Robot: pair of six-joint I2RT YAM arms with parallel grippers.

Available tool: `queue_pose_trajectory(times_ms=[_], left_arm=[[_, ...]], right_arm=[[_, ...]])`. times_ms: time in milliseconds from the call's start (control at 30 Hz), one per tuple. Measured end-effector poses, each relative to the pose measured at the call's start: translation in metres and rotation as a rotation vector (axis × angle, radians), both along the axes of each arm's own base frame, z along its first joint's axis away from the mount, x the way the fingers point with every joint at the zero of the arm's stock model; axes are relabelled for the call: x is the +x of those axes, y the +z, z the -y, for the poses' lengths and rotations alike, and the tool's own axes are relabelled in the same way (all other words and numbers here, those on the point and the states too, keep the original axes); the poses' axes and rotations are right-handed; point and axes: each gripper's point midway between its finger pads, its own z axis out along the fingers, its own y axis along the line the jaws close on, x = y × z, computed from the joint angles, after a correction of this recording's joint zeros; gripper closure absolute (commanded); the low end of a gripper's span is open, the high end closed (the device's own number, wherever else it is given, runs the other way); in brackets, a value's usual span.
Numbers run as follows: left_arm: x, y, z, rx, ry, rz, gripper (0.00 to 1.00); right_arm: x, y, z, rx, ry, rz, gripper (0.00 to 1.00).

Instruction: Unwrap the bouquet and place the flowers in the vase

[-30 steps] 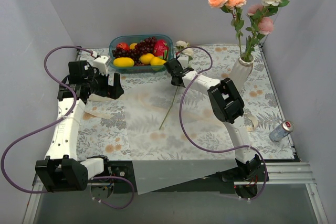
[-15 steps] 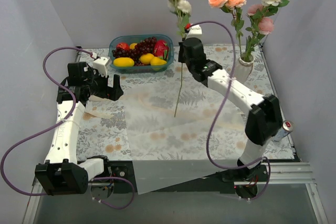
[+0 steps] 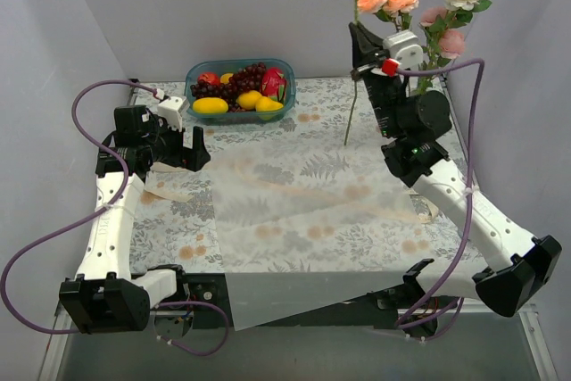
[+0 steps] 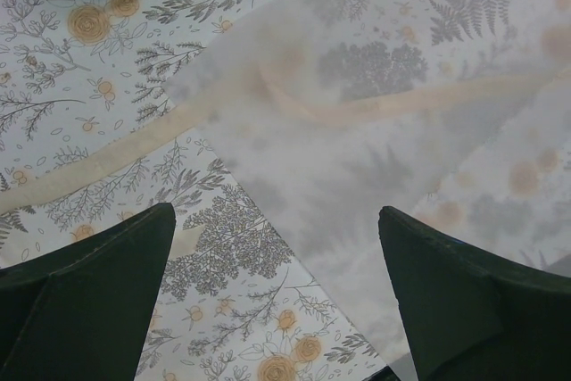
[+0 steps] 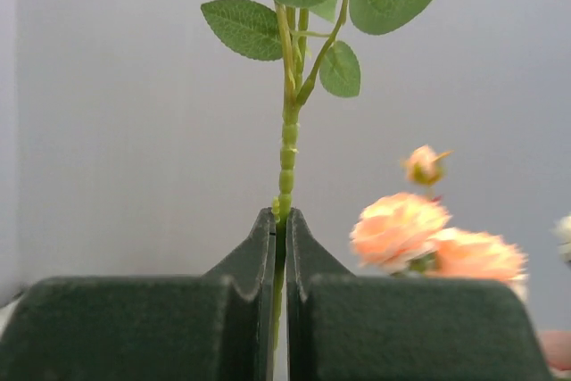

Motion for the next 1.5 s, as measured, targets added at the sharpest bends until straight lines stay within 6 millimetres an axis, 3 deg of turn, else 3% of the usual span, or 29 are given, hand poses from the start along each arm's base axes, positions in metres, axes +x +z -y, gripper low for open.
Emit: queue_pose_trajectory(times_ms=[67,233,400,533,700,1067,1500], left_arm=[[0.000,0.000,0.001,-0.005,-0.003,-0.001,0.02],[0.000,0.001,0.002,-0.010,-0.009,0.000,0.02],[-0.001,0.001,0.004,-0.017,-0.016,0.000,0.02],[-0.001,0.001,0.005,-0.021,-0.022,0.000,0.02],[0.000,0.000,0.005,-0.023,-0.025,-0.006,0.02],[0.002,-0.006,0.007,-0.033,-0.036,-0.031,0.02],[0.008,-0.006,0.009,-0.040,-0.047,-0.058,0.02]], right_arm=[[-0.011,0.025,0.023,0.025,-0.093,0.131,0.99],[-0.021,0.048,0.079,0.064,-0.333,0.295,0.99],[-0.005,0.034,0.142,0.060,-0.541,0.327,0.99],[0.007,0.022,0.176,0.046,-0.630,0.313,0.99],[0.005,0.028,0.187,0.031,-0.637,0.347,0.99],[0.000,0.062,0.197,0.019,-0.631,0.460,0.99],[0.038,0.038,0.204,-0.024,-0.656,0.421,0.99]])
